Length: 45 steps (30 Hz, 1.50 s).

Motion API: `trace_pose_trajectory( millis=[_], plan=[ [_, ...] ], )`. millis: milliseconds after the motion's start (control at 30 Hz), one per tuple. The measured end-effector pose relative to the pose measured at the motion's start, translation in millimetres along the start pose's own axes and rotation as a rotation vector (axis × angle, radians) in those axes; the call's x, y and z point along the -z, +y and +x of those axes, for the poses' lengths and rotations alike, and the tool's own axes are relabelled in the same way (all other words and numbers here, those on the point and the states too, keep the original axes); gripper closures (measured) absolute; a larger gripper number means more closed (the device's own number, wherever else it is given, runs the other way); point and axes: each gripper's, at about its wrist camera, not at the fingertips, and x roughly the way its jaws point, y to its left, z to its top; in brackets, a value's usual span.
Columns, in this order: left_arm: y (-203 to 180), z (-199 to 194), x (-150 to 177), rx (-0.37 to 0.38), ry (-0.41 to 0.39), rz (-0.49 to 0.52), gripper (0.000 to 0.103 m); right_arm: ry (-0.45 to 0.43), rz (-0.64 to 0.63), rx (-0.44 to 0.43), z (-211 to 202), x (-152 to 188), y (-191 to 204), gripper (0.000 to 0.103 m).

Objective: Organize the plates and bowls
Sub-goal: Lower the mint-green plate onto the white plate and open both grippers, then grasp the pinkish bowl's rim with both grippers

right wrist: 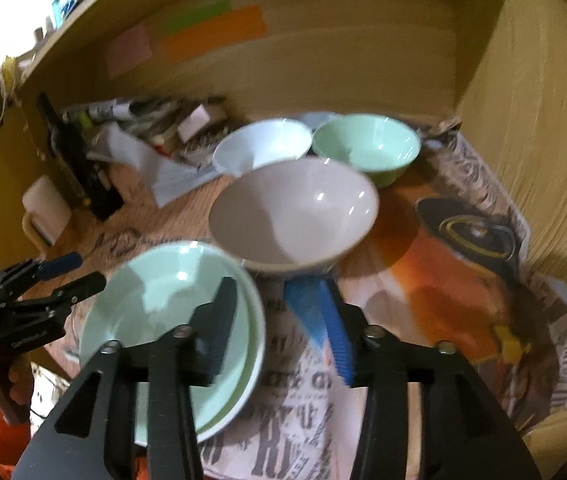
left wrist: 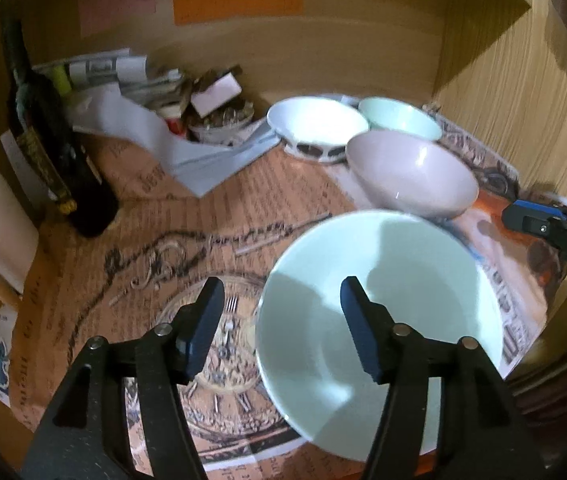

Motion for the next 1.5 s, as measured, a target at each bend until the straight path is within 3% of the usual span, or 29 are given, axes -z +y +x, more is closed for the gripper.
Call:
trace_pose_trajectory(
  millis=[167,233,300,433,667,967,1100,1367,1500],
  plan=[
    [-5,0,-23,0.022,-0.017,0.006,0.038,-0.065,0.025,0.028,-4,-14,-15,0.045],
    [-6,3,-34,0.027,-0.027,-0.007,0.021,-0.083,0.033,0.039,-3,-18,-20,0.043],
    [-6,7,-44,0.027,-0.042,-0.019,0.015,-0.094,0.039,0.049,0,-22,-26,0.043],
    [-6,23,-65,0.039,-0.025,-0.022,0.015,-0.103,0.049,0.071,11,-30,-36,0.03],
    [-17,67,-92,0.061,0.048,0.004,0.015,-0.061,0.066,0.08,41,-39,-54,0.03],
    [-30,116,-102,0.134,0.142,0.019,0.015,0.018,0.082,0.081,76,-42,-66,0.03],
    [-32,129,-105,0.157,0.175,0.022,0.03,0.04,0.101,0.074,86,-43,-70,0.038],
    [-41,149,-103,0.241,0.253,0.035,0.061,0.126,0.149,-0.011,104,-43,-76,0.078],
    [-45,150,-104,0.279,0.26,0.042,0.072,0.125,0.139,-0.021,105,-41,-75,0.083]
  ],
)
